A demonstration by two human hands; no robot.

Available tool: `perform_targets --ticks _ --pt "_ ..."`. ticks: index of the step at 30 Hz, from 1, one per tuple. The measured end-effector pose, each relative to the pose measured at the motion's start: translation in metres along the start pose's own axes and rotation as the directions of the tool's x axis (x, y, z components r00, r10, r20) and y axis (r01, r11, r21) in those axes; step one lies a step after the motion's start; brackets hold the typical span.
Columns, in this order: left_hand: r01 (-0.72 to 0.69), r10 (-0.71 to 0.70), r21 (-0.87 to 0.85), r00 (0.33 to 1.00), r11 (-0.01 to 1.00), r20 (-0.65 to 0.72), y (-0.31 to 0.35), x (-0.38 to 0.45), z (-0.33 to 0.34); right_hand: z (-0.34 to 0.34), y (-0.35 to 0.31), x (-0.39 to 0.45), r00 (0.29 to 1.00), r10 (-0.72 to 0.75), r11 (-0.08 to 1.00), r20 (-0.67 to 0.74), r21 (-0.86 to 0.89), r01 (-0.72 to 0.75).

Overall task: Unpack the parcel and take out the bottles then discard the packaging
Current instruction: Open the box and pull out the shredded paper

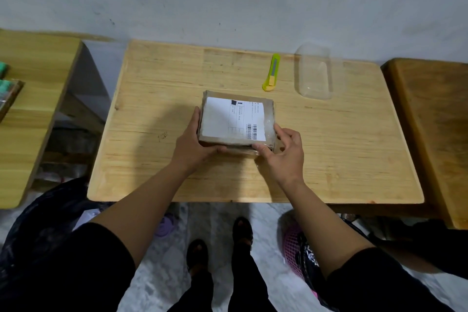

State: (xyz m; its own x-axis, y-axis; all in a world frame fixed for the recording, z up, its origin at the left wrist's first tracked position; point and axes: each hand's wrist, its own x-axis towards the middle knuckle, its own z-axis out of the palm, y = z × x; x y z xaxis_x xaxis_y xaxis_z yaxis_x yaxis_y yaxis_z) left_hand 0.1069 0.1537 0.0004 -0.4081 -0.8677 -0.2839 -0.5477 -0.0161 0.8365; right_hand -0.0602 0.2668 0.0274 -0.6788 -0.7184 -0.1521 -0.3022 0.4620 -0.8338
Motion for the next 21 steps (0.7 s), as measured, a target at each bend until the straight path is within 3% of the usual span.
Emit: perform_targets --ticks 7,12,16,21 --pt "-0.004 0.004 0.002 1.0 1.0 -0.009 0.0 0.001 -0.001 -0.003 -0.009 0.002 0.998 -0.021 1.0 -0.055 0.003 0.021" --pt "-0.01 0.011 0.018 1.0 1.0 -0.025 0.0 0.0 -0.001 -0.01 -0.029 0.018 0.991 0.017 0.987 -0.13 0.158 0.004" --pt "0.001 -0.001 0.035 1.0 0.999 0.0 0.001 0.001 -0.002 -0.02 -0.04 0.041 0.994 -0.01 0.956 -0.112 0.29 0.043" --pt "0.01 -0.01 0.024 1.0 1.0 0.01 0.002 0.001 -0.002 -0.027 -0.053 0.079 0.996 -0.047 0.961 -0.078 0.267 0.066"
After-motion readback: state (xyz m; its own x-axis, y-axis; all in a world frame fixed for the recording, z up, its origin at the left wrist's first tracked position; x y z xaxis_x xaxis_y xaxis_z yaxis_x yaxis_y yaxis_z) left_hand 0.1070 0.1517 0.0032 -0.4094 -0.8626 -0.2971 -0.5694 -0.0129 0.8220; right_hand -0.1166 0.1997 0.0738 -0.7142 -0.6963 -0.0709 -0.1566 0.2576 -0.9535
